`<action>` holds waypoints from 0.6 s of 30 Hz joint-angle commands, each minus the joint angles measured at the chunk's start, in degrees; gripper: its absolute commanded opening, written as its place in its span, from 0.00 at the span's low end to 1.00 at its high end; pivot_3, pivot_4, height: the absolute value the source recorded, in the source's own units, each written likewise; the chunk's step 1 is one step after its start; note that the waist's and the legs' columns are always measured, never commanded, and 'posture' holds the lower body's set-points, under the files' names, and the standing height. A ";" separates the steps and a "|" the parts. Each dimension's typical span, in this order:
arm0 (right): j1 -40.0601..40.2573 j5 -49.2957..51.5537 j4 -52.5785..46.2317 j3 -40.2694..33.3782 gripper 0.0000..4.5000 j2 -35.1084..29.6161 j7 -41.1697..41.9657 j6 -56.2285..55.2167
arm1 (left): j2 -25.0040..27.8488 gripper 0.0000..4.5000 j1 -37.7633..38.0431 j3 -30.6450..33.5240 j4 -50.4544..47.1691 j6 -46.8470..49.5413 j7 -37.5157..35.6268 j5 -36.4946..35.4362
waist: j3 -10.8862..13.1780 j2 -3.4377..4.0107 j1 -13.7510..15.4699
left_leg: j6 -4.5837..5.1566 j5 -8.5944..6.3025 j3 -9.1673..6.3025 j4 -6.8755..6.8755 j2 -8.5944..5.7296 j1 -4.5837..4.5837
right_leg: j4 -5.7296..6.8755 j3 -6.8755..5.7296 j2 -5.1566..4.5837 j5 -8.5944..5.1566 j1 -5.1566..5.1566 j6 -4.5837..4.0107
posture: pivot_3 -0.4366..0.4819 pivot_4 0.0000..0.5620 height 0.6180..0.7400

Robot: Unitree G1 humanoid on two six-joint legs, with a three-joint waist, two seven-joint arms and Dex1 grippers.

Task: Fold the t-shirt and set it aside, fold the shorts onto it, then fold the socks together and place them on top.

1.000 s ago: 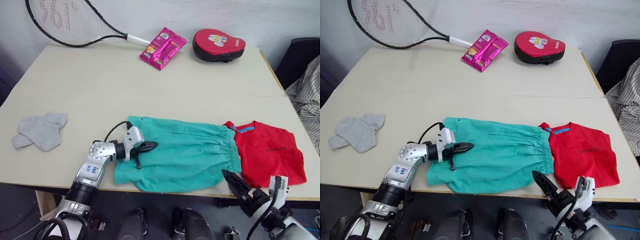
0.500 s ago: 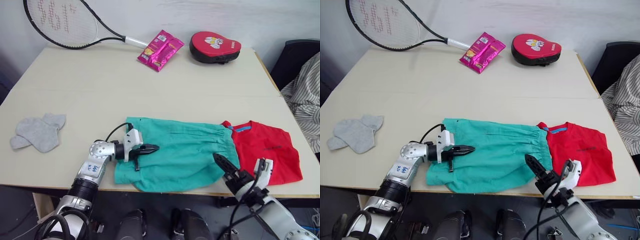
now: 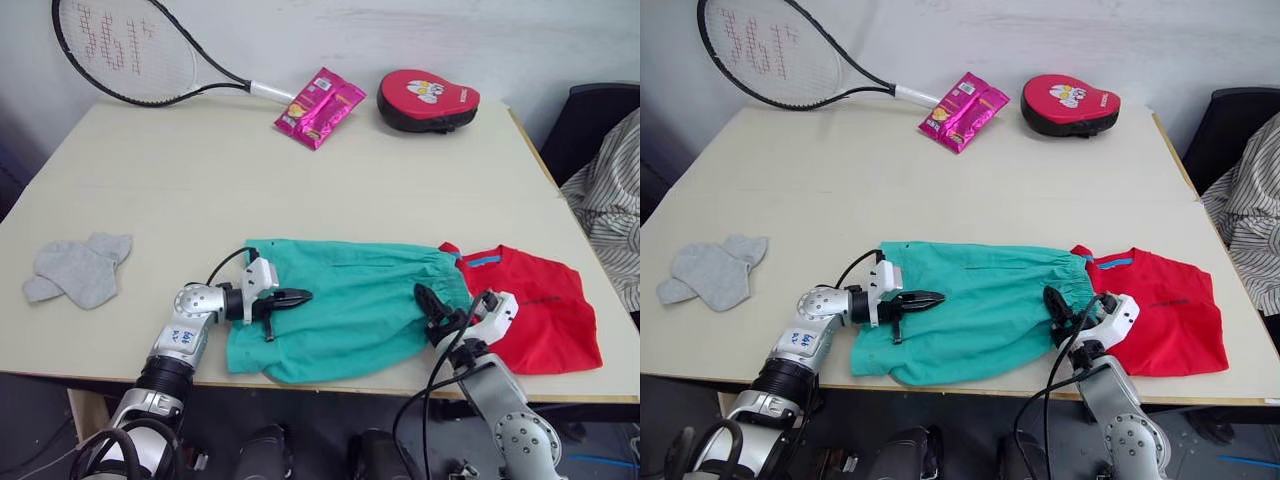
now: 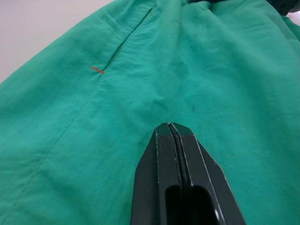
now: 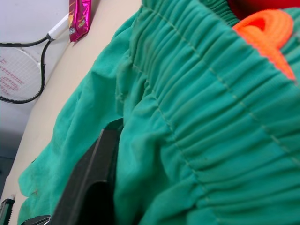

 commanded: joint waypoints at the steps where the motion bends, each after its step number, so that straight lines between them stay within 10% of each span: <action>1: -1.59 -3.67 -6.74 -1.86 0.29 -1.98 -2.12 -0.36 | -0.42 0.00 0.01 1.66 0.03 -0.05 0.98 -0.94 | 0.07 0.03 -0.04 | 0.00 0.00 0.00 0.00 0.00 -0.01 | 0.00 0.00 0.00 0.00 -0.01 0.01 | 0.48 0.27 1.00; 11: -13.42 -31.04 -18.44 12.74 0.29 -23.30 0.96 8.03 | -0.72 0.00 3.13 4.23 -10.48 6.07 5.44 -3.49 | 0.32 -0.15 -0.69 | -0.41 0.30 0.11 0.12 0.02 -0.84 | 0.41 0.04 0.10 0.01 -1.03 0.14 | 0.48 0.27 1.00; 18: -20.74 -48.62 -13.68 30.00 0.29 -20.77 5.72 5.58 | 1.56 0.00 6.74 4.64 -17.68 11.76 7.76 -3.10 | 0.48 -0.44 -1.40 | -0.46 0.31 0.15 0.11 0.04 -0.84 | 0.43 0.04 0.12 -0.02 -1.06 0.18 | 0.48 0.27 1.00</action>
